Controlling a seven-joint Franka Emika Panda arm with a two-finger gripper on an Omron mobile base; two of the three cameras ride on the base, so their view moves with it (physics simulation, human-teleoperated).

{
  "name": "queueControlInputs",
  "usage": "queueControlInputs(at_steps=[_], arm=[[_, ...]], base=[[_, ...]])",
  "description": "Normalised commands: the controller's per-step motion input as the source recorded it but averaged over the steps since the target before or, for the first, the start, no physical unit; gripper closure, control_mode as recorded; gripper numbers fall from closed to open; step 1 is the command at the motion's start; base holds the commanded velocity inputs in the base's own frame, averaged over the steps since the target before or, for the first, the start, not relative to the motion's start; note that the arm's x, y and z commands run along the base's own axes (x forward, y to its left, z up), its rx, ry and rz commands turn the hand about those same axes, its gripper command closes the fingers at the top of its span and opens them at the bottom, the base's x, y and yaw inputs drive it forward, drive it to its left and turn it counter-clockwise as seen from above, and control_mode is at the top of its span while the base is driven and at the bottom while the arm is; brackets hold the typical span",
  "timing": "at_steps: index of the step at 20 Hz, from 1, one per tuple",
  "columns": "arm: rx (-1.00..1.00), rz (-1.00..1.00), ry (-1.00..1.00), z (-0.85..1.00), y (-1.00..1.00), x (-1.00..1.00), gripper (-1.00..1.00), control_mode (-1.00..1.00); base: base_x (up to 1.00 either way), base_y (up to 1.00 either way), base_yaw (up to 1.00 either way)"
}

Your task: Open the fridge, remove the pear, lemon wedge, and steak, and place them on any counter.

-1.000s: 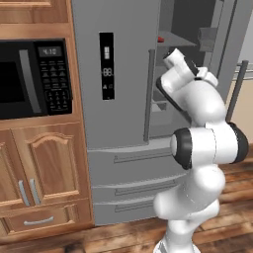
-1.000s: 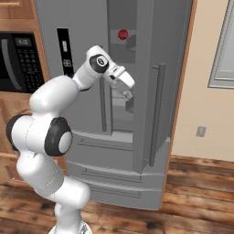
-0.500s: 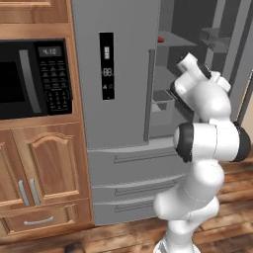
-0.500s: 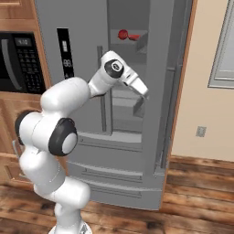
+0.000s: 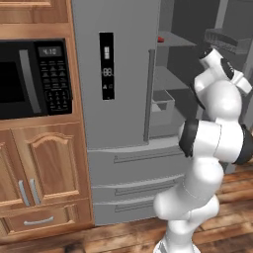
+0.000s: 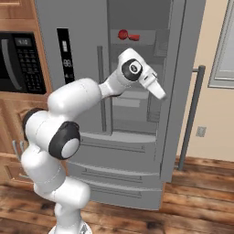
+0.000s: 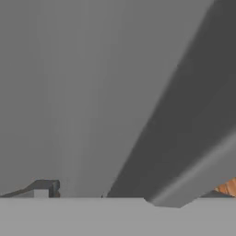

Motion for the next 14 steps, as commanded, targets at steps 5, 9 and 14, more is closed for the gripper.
queueControlInputs(at_steps=[5,9,14], arm=[[-0.10,0.00,-0.49,0.57,0.85,-0.80,-1.00,-1.00],[-0.23,0.06,-0.33,0.08,1.00,-1.00,-1.00,-1.00],[-0.02,0.37,-0.03,0.13,0.99,-0.80,-1.00,-1.00]], base=[[0.00,0.00,0.00],[0.00,0.00,0.00],[0.00,0.00,0.00]])
